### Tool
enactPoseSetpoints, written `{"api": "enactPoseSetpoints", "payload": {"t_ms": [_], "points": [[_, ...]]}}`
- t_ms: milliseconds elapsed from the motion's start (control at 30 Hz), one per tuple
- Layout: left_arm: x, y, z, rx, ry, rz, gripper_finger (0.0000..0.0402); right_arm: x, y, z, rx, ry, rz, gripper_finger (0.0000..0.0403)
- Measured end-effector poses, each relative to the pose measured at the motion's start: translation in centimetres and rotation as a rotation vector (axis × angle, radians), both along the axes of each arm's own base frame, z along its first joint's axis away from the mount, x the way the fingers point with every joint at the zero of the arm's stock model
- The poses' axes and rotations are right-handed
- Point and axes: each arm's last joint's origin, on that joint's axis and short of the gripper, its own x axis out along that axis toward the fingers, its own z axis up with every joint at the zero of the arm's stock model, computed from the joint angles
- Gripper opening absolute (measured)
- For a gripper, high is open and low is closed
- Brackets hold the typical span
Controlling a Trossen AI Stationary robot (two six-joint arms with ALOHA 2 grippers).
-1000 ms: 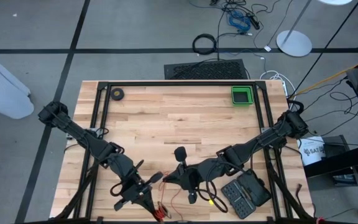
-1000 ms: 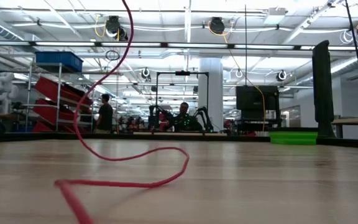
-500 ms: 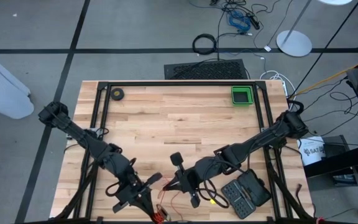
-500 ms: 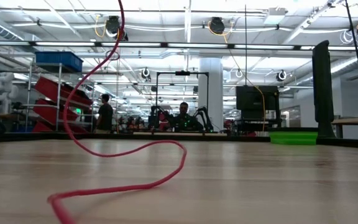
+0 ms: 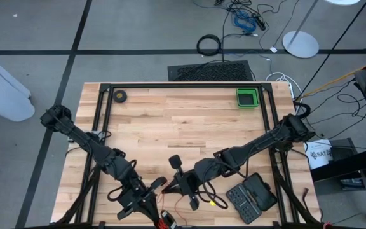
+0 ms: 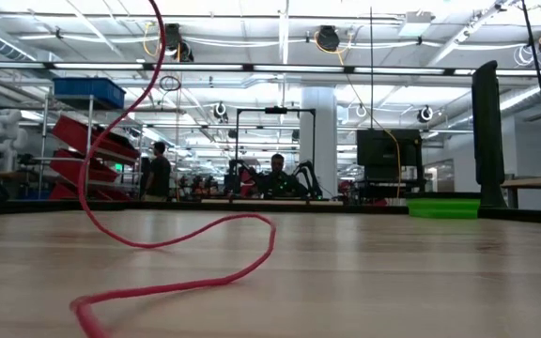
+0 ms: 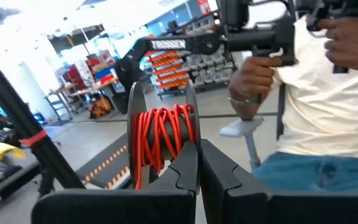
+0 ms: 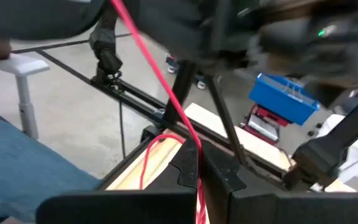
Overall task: Coil cords
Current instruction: Coil the red wire on the black spool
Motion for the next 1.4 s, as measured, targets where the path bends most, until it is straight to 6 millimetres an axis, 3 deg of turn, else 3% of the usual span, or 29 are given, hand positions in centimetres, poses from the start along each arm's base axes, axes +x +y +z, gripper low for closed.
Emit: {"api": "enactPoseSetpoints", "payload": {"t_ms": [200,467,567,833,1000,1233,1400], "points": [[-0.2,0.1,0.3,-0.009,0.003,0.022,0.0006,-0.2,0.1,-0.4,0.007,0.058,0.004,0.0000],[-2.0,0.9,0.9,0.062,0.092,0.235,0.0006,-1.8,0.8,-0.9,-0.008,0.211,-0.001,0.0006],[-2.8,1.2,1.2,0.065,0.120,0.310,0.0006,-2.8,0.7,-0.8,0.025,0.298,-0.019,0.0019],[-4.3,1.3,2.3,0.034,0.127,0.411,0.0006,-4.5,0.2,-2.7,0.042,0.595,-0.128,0.0048],[-5.3,1.2,2.7,0.027,0.118,0.462,0.0006,-4.5,-0.4,-2.8,-0.012,0.585,-0.233,0.0060],[-6.4,1.1,3.2,0.020,0.105,0.588,0.0006,-4.2,-0.7,-2.7,0.002,0.558,-0.250,0.0064],[-7.0,1.4,3.6,-0.013,0.097,0.804,0.0006,-3.7,-2.2,-3.5,-0.067,0.472,-0.483,0.0064]]}}
